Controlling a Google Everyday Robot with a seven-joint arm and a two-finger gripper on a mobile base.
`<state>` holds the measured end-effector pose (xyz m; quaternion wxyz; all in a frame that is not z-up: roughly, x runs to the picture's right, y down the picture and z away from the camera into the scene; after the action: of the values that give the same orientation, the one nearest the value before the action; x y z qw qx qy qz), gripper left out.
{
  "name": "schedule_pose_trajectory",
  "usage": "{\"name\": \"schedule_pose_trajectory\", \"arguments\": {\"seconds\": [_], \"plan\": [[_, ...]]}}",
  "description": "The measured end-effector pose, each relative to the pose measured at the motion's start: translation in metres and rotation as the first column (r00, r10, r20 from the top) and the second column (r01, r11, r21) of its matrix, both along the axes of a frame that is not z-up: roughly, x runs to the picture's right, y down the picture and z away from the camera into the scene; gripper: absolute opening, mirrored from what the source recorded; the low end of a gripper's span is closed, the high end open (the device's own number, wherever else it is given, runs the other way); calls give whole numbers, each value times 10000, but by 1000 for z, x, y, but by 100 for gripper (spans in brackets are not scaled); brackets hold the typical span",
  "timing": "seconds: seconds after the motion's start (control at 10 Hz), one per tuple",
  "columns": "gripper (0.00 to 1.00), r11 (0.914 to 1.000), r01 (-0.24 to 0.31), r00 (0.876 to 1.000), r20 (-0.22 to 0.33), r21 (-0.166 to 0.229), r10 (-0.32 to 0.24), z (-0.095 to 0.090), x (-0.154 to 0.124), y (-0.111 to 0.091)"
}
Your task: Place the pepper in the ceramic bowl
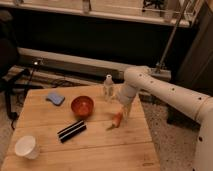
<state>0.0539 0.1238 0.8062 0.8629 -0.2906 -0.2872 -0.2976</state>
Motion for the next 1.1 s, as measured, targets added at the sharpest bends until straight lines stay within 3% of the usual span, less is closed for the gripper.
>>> {"name": "schedule_pose_trajectory", "arguments": {"seconds": [0.2,0.5,0.9,1.1], "plan": [[80,9993,165,9998,151,-339,-160,3,-8,20],[80,9956,-260,9997,-16,-904,259,21,-3,41],[80,9914,-659,9975,-326,-1133,626,33,10,51],[66,9903,-724,9969,-391,-1184,682,36,13,53]]}}
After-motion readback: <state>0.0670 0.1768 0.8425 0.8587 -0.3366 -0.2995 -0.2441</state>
